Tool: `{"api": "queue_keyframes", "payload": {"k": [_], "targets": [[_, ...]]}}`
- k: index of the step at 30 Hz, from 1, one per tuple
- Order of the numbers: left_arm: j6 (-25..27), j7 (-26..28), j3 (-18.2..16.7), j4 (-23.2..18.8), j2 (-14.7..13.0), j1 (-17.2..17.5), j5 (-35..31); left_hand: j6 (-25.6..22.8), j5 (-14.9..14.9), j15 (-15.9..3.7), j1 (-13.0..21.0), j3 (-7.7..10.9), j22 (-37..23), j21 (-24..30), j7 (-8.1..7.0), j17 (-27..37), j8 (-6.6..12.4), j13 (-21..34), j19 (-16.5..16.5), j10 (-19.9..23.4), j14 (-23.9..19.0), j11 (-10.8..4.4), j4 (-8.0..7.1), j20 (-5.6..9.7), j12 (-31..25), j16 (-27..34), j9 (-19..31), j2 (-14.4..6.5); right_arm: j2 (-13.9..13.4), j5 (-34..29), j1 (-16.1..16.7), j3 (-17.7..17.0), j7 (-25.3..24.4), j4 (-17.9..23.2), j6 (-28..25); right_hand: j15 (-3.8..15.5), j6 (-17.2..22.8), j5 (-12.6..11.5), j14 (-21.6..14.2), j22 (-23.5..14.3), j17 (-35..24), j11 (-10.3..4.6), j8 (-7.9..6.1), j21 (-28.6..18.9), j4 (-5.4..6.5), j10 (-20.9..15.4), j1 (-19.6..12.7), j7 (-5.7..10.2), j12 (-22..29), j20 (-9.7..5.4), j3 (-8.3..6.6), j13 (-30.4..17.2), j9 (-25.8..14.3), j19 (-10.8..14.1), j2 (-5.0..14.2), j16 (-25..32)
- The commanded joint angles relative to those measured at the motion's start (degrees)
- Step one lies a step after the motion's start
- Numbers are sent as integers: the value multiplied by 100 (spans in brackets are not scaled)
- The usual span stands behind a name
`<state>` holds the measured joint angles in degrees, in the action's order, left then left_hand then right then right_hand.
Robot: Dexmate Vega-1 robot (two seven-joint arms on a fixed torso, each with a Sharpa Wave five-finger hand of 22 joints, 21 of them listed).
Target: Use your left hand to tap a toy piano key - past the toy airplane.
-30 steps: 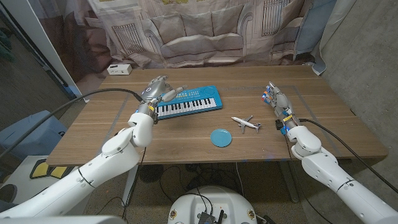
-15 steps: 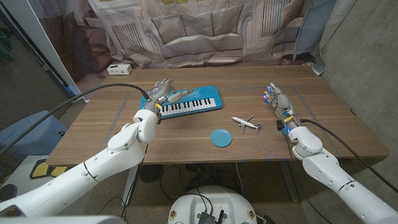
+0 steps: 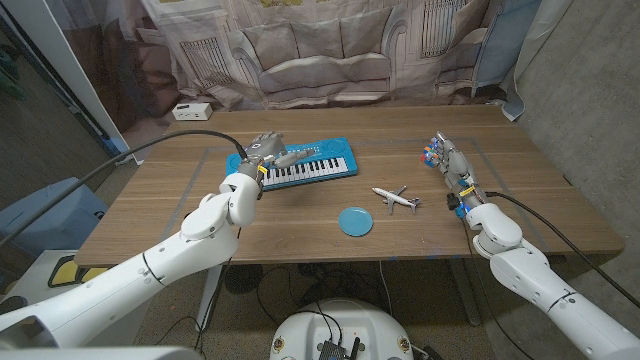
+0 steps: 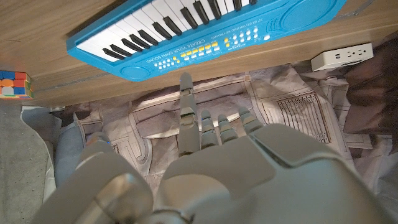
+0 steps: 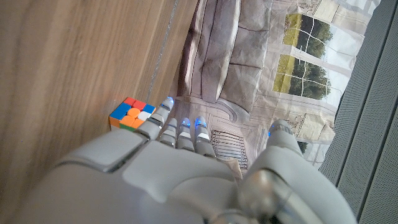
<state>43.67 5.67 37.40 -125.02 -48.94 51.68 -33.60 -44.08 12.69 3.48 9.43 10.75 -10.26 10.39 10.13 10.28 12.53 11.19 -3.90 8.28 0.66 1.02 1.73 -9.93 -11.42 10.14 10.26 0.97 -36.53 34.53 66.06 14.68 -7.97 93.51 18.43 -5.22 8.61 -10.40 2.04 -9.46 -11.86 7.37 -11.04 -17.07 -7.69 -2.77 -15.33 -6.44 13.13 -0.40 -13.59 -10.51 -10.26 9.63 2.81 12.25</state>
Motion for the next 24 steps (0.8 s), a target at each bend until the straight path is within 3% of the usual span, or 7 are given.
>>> {"api": "queue_keyframes", "payload": {"k": [1, 24], "targets": [[104, -207, 204, 105, 22, -185, -70, -2, 46, 8, -55, -20, -32, 14, 37, 22, -13, 18, -53, -26, 52, 10, -12, -4, 6, 7, 19, -2, -26, -2, 106, -53, -61, 97, -1, -10, 14, 15, -29, -24, -27, 30, 20, 14, 1, -21, -23, 7, -6, -7, 25, -21, -26, 63, 15, -23], [210, -335, 401, 306, 101, -317, -111, -152, 58, -19, -83, -40, -31, 39, 23, 19, -17, 16, -134, -35, 79, -34, -28, -1, -27, 35, 21, -42, -13, -7, 112, -53, -65, 91, -25, -20, 26, 14, -41, -25, -29, 35, 21, 69, 3, -35, -19, 13, -22, 7, 34, -22, -26, 86, 23, -28]]}}
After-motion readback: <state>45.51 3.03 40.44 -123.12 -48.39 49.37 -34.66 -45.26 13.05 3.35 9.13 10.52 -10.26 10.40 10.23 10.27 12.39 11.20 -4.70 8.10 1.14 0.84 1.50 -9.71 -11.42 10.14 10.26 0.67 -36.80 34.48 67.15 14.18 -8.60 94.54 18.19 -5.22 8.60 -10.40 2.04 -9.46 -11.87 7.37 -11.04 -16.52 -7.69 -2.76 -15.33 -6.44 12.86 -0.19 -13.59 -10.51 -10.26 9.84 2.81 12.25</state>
